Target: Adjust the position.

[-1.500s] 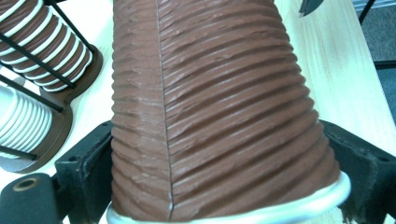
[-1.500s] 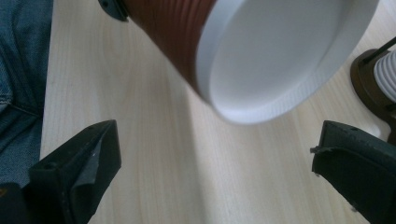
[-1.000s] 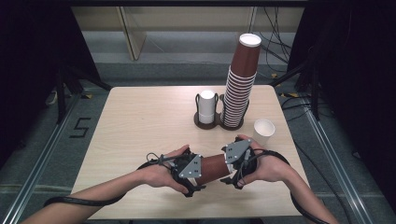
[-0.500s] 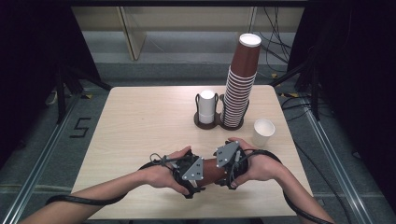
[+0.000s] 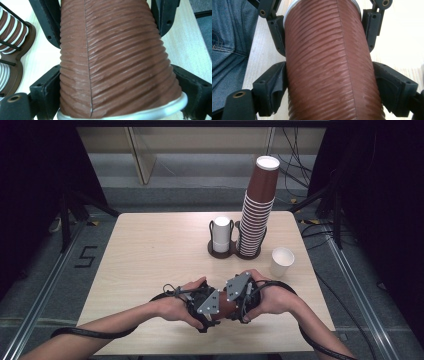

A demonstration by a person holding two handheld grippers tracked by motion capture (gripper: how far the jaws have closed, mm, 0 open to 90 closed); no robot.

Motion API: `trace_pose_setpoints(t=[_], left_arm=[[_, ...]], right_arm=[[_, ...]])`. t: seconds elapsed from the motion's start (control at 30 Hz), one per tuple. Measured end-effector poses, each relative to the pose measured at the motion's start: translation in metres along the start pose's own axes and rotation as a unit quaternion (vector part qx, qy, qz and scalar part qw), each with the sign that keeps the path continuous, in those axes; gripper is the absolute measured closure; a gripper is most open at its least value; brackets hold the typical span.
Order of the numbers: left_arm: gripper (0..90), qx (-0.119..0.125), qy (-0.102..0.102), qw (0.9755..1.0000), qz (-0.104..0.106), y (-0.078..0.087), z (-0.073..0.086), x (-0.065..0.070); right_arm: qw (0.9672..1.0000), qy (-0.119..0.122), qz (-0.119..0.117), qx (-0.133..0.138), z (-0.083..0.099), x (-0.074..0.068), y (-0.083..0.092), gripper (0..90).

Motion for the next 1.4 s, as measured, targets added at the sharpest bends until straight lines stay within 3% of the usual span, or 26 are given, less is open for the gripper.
trace_pose_setpoints(t=[0.03,0.07,0.1,0.17,0.2,0.23,0.27,0.33,0.4,0.43,0.47,0.53,0.57,0.6,0.67,0.77,0.9,0.93,0.97,1.0,1.07,1.23,1.3,1.4], left_arm=[[9.6,-0.004,-0.001,1.0000,0.007,0.000,0.000,-0.001],[9.6,-0.006,-0.003,1.0000,0.007,0.000,0.000,0.000],[9.6,-0.004,-0.004,1.0000,0.003,0.000,0.000,0.000],[9.7,-0.002,-0.003,1.0000,0.004,-0.001,0.000,0.001],[9.7,-0.004,-0.004,1.0000,0.006,-0.001,-0.001,0.001],[9.8,-0.005,-0.001,1.0000,0.006,-0.001,0.000,0.001],[9.9,-0.005,0.001,1.0000,0.008,-0.002,0.000,0.002],[10.1,-0.006,0.001,0.9999,0.012,-0.003,0.000,0.002],[10.1,-0.007,0.003,0.9999,0.015,-0.003,-0.001,0.003],[9.7,-0.008,0.005,0.9998,0.018,-0.003,-0.001,0.003],[9.4,-0.006,0.009,0.9998,0.018,-0.003,-0.001,0.003],[8.3,-0.003,0.019,0.9997,0.014,-0.004,-0.002,0.003],[5.2,0.007,0.037,0.9992,0.016,-0.005,-0.002,0.004],[1.9,0.002,0.031,0.9994,0.017,-0.004,-0.001,0.002],[0.0,-0.001,0.028,0.9995,0.012,-0.003,0.001,0.000],[0.0,0.005,0.037,0.9993,0.002,0.000,0.006,0.000],[0.0,0.014,0.048,0.9987,-0.006,0.008,0.011,-0.003],[0.0,0.027,0.058,0.9978,-0.018,0.009,0.013,-0.003],[0.0,0.028,0.057,0.9978,-0.018,0.011,0.015,-0.004],[0.0,0.044,0.072,0.9961,-0.026,0.012,0.016,-0.004],[0.0,0.054,0.077,0.9951,-0.030,0.015,0.019,-0.004],[0.0,0.082,0.093,0.9916,-0.036,0.017,0.023,0.001],[0.0,0.084,0.094,0.9914,-0.037,0.018,0.024,0.002],[0.0,0.102,0.113,0.9877,-0.035,0.018,0.026,0.005]], right_arm=[[0.9996,-0.027,0.000,-0.008,0.001,-0.004,0.000,17.7],[0.9999,0.012,-0.001,0.003,-0.001,0.002,-0.002,17.6],[0.9999,-0.011,-0.001,-0.004,0.000,-0.002,-0.002,17.8],[1.0000,0.000,-0.005,-0.001,-0.001,-0.001,-0.003,18.1],[0.9997,-0.018,-0.005,-0.012,0.000,-0.003,-0.002,18.4],[0.9998,-0.012,-0.002,-0.017,0.000,-0.003,-0.002,18.8],[0.9999,0.011,-0.004,-0.001,0.000,0.000,-0.005,19.1],[0.9998,0.016,-0.010,0.000,0.000,0.000,-0.006,19.6],[0.9998,0.019,-0.008,-0.001,0.002,0.000,-0.006,19.9],[0.9998,0.004,-0.019,0.002,0.004,-0.002,-0.006,19.9],[0.9998,0.008,-0.020,0.002,0.004,-0.001,-0.007,19.9],[0.9998,-0.005,-0.020,-0.001,0.006,-0.003,-0.006,19.9],[0.9999,-0.003,-0.010,-0.013,0.006,-0.004,-0.004,20.0],[1.0000,0.007,-0.002,-0.006,0.007,-0.002,-0.004,20.1],[0.9995,0.031,0.000,0.007,0.009,0.001,-0.005,20.3],[0.9994,0.033,0.004,0.010,0.016,0.000,-0.004,20.3],[0.9997,0.009,0.011,0.020,0.027,-0.001,0.001,20.2],[0.9996,0.006,0.013,0.025,0.029,-0.001,0.001,20.2],[0.9992,0.003,0.020,0.035,0.033,-0.001,0.003,20.2],[0.9989,-0.004,0.024,0.040,0.036,-0.001,0.004,20.2],[0.9974,-0.015,0.037,0.061,0.042,-0.001,0.004,20.1],[0.9920,-0.049,0.064,0.097,0.055,-0.003,0.004,20.0],[0.9897,-0.048,0.073,0.114,0.057,-0.003,0.003,19.9],[0.9856,-0.061,0.075,0.139,0.060,-0.006,0.002,19.9]])
Point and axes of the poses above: each handheld gripper's, and its own axes: y roughly backward along the jaws, z roughly out of its underside, x roughly to its right, the point moved 1 cm from there along -y, roughly forward along the jaws, and after that the axes turned 4 degrees about z, right-handed, at the moved point
